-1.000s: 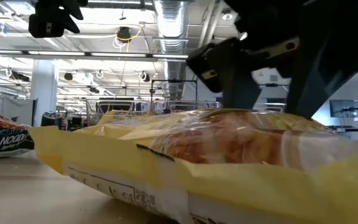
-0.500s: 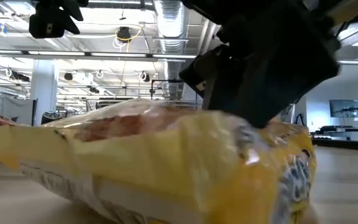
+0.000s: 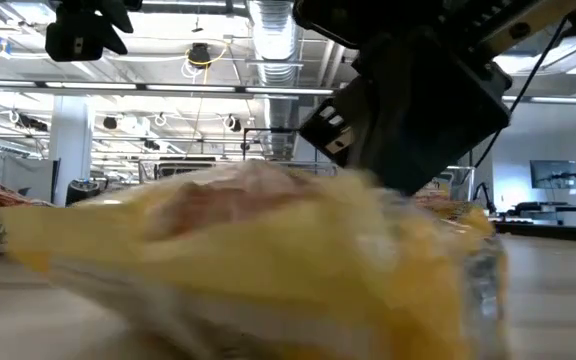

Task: Sort Maruchan noodles
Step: Put the yellow noodle pack in the left transparent bin

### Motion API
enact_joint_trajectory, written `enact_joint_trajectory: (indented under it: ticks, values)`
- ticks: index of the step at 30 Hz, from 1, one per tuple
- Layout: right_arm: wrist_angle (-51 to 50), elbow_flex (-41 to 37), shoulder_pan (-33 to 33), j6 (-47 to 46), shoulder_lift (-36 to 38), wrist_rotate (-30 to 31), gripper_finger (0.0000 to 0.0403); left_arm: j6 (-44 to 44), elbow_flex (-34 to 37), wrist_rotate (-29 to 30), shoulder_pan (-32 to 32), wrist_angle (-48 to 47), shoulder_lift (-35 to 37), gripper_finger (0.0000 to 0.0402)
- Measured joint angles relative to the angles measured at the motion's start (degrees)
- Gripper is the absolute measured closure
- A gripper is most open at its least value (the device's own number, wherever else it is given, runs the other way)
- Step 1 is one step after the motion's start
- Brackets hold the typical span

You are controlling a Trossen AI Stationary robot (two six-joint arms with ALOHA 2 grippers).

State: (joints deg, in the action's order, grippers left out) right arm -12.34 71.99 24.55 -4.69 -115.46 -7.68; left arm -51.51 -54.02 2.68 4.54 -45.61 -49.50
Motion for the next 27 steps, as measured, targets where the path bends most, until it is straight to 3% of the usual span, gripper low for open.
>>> enact_joint_trajectory:
  ticks: [15, 21, 27]
  values:
    - [-2.6, -0.2, -5.6, 3.2, 9.9, 7.1, 0.0399, -0.9, 0.0, -0.5, 0.0, 0.0, 0.0, 0.0285]
    - [-2.6, -0.1, -6.0, 3.4, 12.6, 8.6, 0.0399, -1.5, 0.0, -0.5, 0.0, 0.0, 0.0, 0.0248]
    - [-2.1, -0.1, -5.9, 3.7, 15.6, 12.1, 0.0399, -8.9, 0.0, -0.6, 0.0, 0.7, 0.0, 0.0217]
